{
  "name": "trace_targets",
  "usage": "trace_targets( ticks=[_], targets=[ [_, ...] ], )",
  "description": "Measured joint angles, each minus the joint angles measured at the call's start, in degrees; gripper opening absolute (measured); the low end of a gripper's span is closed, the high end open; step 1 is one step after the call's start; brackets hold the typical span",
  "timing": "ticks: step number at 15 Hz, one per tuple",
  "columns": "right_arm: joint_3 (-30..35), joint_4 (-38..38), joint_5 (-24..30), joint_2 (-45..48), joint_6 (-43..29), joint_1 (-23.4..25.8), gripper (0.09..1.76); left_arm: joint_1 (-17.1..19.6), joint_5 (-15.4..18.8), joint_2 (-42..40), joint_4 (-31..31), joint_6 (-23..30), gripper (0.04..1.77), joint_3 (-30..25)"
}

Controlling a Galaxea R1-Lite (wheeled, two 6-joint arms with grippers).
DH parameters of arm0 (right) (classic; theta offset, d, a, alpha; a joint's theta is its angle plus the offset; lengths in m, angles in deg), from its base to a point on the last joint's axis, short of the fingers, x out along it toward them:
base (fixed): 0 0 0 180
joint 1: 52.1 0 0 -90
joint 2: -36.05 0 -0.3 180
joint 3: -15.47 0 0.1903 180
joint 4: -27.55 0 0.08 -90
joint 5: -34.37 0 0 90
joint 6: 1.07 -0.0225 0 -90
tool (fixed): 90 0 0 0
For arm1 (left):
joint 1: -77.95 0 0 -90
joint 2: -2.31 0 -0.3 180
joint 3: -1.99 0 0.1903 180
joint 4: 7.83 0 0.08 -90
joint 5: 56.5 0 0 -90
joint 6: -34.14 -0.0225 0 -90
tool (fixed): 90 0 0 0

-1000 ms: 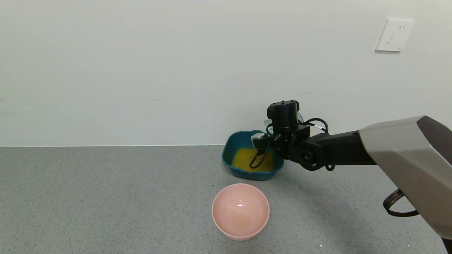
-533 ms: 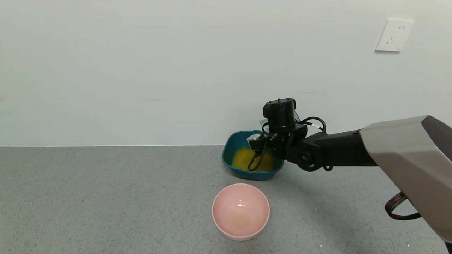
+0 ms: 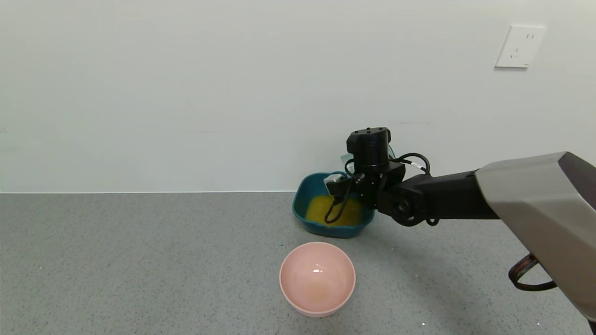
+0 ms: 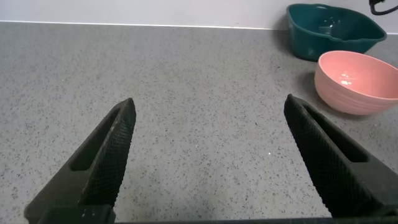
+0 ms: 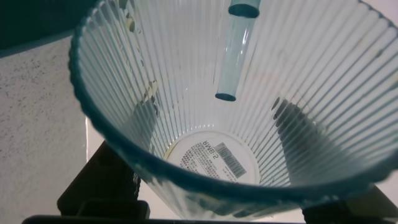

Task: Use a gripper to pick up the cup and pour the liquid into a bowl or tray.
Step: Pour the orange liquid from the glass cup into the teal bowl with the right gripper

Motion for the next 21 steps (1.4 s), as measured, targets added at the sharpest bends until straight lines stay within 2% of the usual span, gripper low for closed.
trace_targets(
  ticks=[5,9,14,21],
  targets=[
    [0.20,3.15,0.46,-0.02,-0.83,0.55,1.37,0.00,0.00,0.00,-0.01,0.00,1.72,0.00],
    [0.69,3.74,0.66,-0.16,-8.69,0.54,1.37,0.00,0.00,0.00,-0.01,-0.02,1.72,0.00],
    [2.40,3.39,0.85,-0.16,-27.73,-0.59,1.37,0.00,0.02,0.00,0.00,0.00,1.72,0.00],
    [9.29,4.05,1.65,2.15,-54.42,-0.06,1.37,0.00,0.00,0.00,0.00,0.00,1.72,0.00]
  ],
)
